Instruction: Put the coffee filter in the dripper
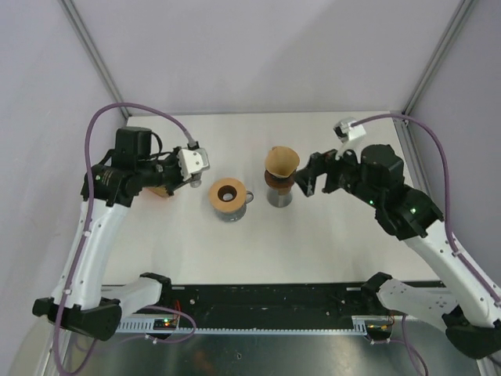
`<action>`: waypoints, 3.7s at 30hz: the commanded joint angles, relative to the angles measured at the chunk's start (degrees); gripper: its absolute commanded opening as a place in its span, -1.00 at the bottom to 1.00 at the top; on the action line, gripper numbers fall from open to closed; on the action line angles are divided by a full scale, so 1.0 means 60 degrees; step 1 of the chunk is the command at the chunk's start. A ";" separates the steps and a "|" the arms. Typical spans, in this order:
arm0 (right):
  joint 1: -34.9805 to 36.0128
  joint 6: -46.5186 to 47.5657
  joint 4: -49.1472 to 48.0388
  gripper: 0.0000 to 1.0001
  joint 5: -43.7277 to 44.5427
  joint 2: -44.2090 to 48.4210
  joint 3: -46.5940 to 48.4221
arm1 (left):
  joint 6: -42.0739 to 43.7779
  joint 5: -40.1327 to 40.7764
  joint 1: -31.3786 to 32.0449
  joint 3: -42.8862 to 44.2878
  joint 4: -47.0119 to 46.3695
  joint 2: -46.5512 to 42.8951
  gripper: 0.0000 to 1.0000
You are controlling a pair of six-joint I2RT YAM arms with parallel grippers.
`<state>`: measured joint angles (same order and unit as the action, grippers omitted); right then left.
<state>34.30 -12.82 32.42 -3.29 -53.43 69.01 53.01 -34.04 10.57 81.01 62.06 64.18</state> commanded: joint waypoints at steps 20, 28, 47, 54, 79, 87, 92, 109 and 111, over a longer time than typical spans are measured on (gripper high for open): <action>0.2348 -0.0786 0.0419 0.62 -0.1777 -0.6320 0.5259 | 0.0928 -0.0101 0.4508 0.1335 0.1005 0.0100 -1.00; 0.2328 -0.0919 0.0163 -0.47 -0.3712 -0.6854 0.5174 | 0.1177 0.0479 0.4560 0.1302 0.0988 0.0138 -0.99; 0.2008 -0.0928 -0.1238 -1.00 -0.1348 -0.6083 0.4076 | -0.0342 0.1873 0.4357 0.0718 -0.0334 -0.0177 0.15; 0.1982 -0.1077 -0.1795 -1.00 -0.0574 -0.6260 0.4032 | -0.2687 0.0094 0.2405 0.1642 -0.1037 0.0162 0.40; 0.2189 -0.1775 -0.3454 -1.00 -0.0999 -0.8085 0.3753 | -0.5755 -0.3072 -0.1600 -0.1014 -0.2683 0.2259 0.22; 0.1964 -0.1746 -0.3798 -1.00 -0.1306 -0.8413 0.3532 | -0.5638 -0.2959 -0.1589 -0.1461 -0.2820 0.2682 -0.04; 0.1764 -0.1793 -0.3922 -1.00 -0.1468 -0.8609 0.3409 | -0.5728 -0.3105 -0.1470 -0.1663 -0.2863 0.2955 -0.20; 0.1491 -0.1711 -0.3996 -1.00 -0.1563 -0.9065 0.3110 | -0.5728 -0.3038 -0.0906 -0.1842 -0.2923 0.3498 -0.82; 0.1479 -0.1623 -0.4078 -1.00 -0.1679 -0.9163 0.3093 | -0.5708 -0.2949 -0.0877 -0.1849 -0.2929 0.3516 -0.85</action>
<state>43.66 -22.44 12.97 -13.17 -106.74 87.88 18.94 -47.75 3.09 70.22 43.72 85.62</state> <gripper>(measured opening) 0.079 0.178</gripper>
